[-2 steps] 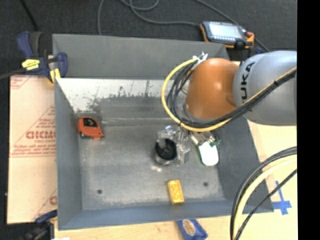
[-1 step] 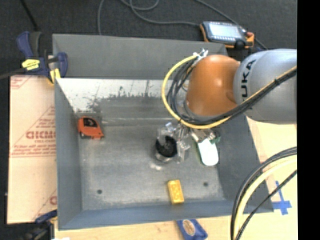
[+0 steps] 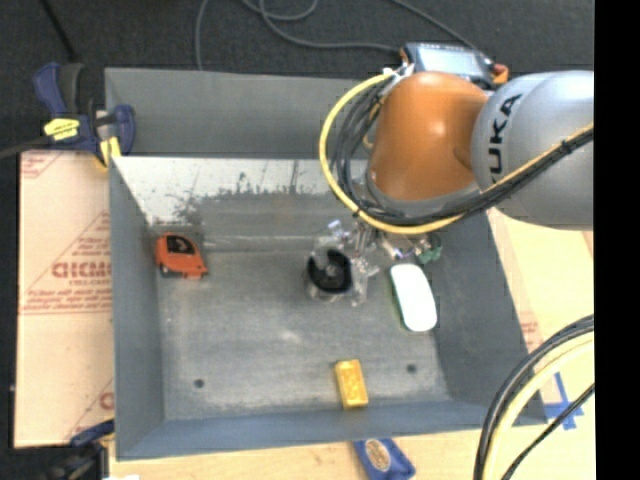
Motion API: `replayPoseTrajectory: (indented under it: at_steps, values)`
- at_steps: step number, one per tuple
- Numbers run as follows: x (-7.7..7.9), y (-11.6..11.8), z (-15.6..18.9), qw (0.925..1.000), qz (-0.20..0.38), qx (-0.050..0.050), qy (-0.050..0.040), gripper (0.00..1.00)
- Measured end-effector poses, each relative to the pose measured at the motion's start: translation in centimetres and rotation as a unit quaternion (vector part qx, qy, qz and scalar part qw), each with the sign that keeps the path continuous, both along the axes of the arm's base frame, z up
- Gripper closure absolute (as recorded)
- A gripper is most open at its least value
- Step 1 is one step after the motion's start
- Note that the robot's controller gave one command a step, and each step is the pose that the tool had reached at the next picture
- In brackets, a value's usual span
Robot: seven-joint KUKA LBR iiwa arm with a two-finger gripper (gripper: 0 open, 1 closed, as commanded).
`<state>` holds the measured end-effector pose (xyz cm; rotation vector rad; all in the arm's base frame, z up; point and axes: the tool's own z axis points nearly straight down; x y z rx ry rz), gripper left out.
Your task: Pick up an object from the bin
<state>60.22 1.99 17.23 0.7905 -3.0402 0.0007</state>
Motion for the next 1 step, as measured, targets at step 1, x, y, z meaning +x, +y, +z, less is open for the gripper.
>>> replayPoseTrajectory:
  at_steps: [1]
  values:
    - [-2.85,-2.3,5.98,1.0,0.006,0.001,0.0002,1.0]
